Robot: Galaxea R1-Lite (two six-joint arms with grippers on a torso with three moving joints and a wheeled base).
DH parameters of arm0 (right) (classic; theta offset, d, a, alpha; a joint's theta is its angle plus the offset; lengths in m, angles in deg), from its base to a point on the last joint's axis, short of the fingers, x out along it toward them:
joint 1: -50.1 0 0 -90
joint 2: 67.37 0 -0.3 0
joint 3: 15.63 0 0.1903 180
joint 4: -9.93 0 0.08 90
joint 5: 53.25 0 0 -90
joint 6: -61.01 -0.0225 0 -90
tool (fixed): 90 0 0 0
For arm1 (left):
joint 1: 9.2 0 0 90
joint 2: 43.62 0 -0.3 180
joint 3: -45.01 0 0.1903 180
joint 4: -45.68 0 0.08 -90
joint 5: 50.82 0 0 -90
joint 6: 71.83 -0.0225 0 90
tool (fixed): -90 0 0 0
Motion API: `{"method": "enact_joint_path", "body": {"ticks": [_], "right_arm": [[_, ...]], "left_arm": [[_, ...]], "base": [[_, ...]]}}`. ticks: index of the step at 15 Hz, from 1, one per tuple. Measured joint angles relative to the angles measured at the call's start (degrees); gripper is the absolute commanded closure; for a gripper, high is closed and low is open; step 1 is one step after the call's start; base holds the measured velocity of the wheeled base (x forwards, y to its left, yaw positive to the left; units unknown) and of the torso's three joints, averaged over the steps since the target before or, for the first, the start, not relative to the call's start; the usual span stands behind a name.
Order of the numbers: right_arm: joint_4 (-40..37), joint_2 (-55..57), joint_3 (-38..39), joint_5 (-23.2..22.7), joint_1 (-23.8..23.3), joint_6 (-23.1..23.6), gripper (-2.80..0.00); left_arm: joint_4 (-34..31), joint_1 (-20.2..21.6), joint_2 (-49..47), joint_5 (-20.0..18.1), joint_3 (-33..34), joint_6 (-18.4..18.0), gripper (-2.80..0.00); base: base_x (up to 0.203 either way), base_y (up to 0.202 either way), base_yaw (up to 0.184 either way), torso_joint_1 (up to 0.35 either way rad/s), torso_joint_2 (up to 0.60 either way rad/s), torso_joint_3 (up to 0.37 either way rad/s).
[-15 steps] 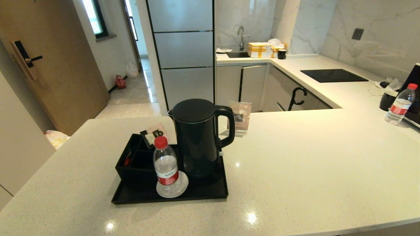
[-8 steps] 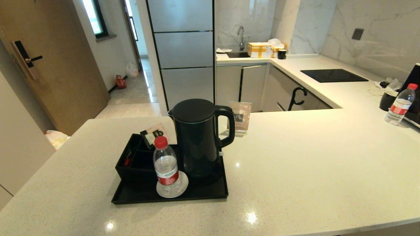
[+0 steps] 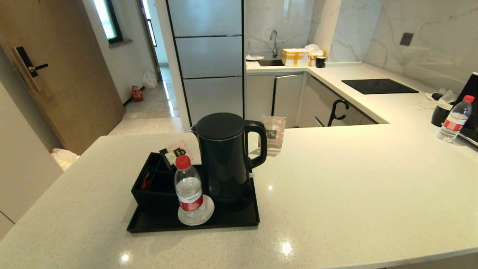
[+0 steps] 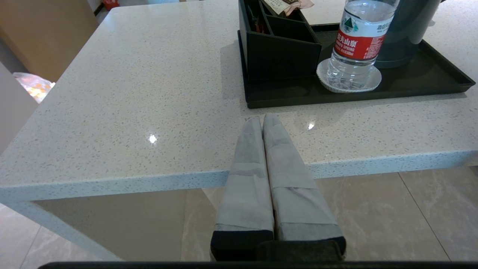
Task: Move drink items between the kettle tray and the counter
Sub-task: Pick up the kettle
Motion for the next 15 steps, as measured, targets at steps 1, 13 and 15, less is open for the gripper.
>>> {"method": "enact_joint_path", "body": {"ticks": [1,13,15], "right_arm": [[0.11,6.78,-2.39,-2.10,0.36,-0.34,0.00],[38.18,70.72,-10.30,-0.24,19.90,3.39,0.00],[48.06,76.19,-13.27,3.39,23.33,3.74,0.00]], "left_arm": [[0.00,0.00,0.00,0.00,0.00,0.00,0.00],[-0.01,0.00,0.00,0.01,0.06,-0.03,0.00],[0.00,0.00,0.00,0.00,0.06,-0.02,0.00]], "base": [[0.000,0.000,0.000,0.000,0.00,0.000],[0.000,0.000,0.000,0.000,0.00,0.000],[0.000,0.000,0.000,0.000,0.00,0.000]]}}
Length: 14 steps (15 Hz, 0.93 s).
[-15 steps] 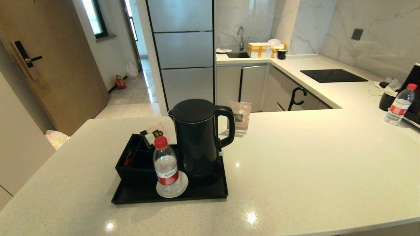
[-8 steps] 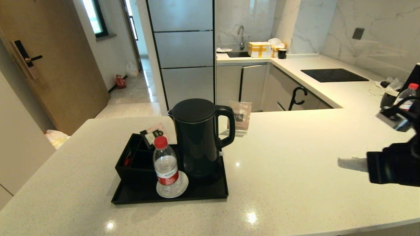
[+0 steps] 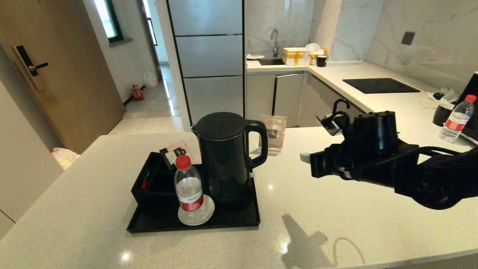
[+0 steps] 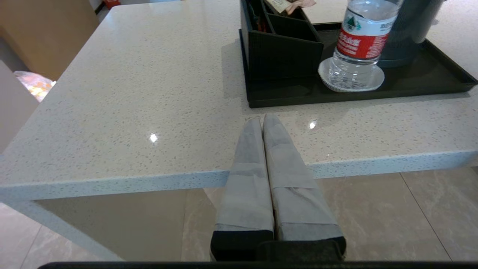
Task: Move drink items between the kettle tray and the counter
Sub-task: Pick up the kettle
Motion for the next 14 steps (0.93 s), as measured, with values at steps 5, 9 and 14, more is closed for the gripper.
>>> {"method": "enact_joint_path", "body": {"ticks": [5,9,14], "right_arm": [[6.57,6.67,-6.75,3.43,5.15,-0.02,-2.80],[7.39,8.57,-8.19,7.05,6.44,-2.54,-2.80],[7.45,9.36,-8.02,6.73,6.63,-2.45,-2.80]], "left_arm": [[0.00,0.05,0.00,0.00,-0.06,0.00,0.00],[-0.01,0.00,0.00,0.00,-0.05,0.02,0.00],[0.00,0.00,0.00,0.00,-0.05,0.00,0.00]], "base": [[0.000,0.000,0.000,0.000,0.00,0.000],[0.000,0.000,0.000,0.000,0.00,0.000],[0.000,0.000,0.000,0.000,0.00,0.000]]}}
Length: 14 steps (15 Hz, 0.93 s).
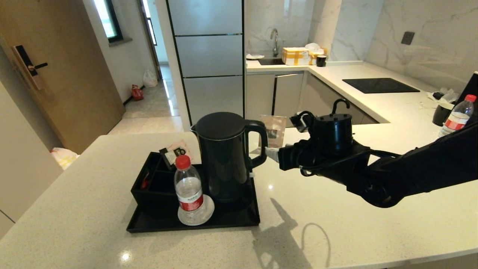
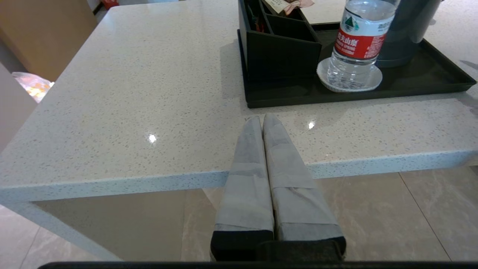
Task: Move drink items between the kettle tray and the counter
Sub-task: Pick up the kettle
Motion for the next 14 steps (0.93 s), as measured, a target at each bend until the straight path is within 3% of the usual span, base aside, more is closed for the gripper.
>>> {"method": "enact_joint_path", "body": {"ticks": [8,14], "right_arm": [[-0.24,3.47,-4.76,1.69,1.18,-0.39,-2.80],[-0.37,14.12,-23.39,11.28,1.71,-1.44,-2.80]], "left_arm": [[-0.01,0.02,0.00,0.00,0.05,0.02,0.00],[0.00,0.02,0.00,0.00,0.02,0.02,0.00]], "base": [[0.000,0.000,0.000,0.000,0.00,0.000],[0.000,0.000,0.000,0.000,0.00,0.000]]}}
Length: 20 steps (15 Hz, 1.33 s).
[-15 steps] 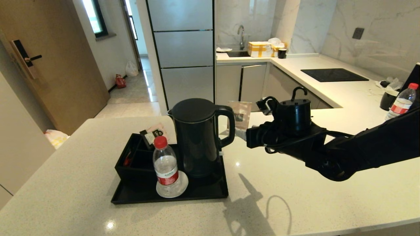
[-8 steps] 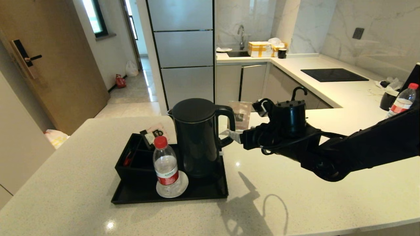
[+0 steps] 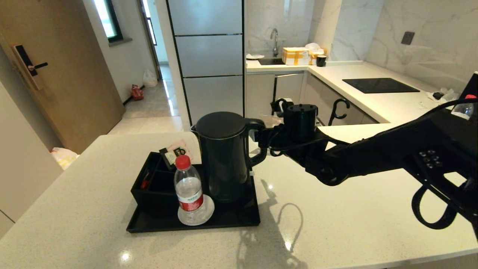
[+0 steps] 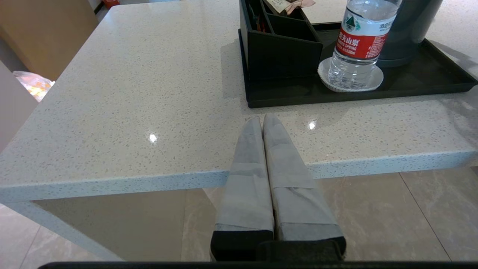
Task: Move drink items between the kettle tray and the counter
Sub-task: Pick up the kettle
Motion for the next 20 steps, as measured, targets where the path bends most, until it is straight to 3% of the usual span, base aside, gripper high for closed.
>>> {"method": "enact_joint_path", "body": {"ticks": [4,11,12,20], "right_arm": [[0.01,6.03,-8.36,5.62,0.04,0.30,-2.80],[0.33,8.81,-9.18,5.73,0.04,0.59,-2.80],[0.34,8.92,-9.18,5.80,0.04,0.65,0.00],[-0.02,8.96,-9.31,5.43,-0.10,1.16,0.00]], "left_arm": [[0.00,0.02,0.00,0.00,-0.02,-0.02,0.00],[0.00,-0.02,0.00,0.01,0.00,-0.02,0.00],[-0.01,0.00,0.00,0.00,0.00,-0.02,0.00],[0.00,-0.02,0.00,0.00,0.02,0.00,0.00]], "base": [[0.000,0.000,0.000,0.000,0.00,0.000],[0.000,0.000,0.000,0.000,0.00,0.000],[0.000,0.000,0.000,0.000,0.00,0.000],[0.000,0.000,0.000,0.000,0.00,0.000]]}}
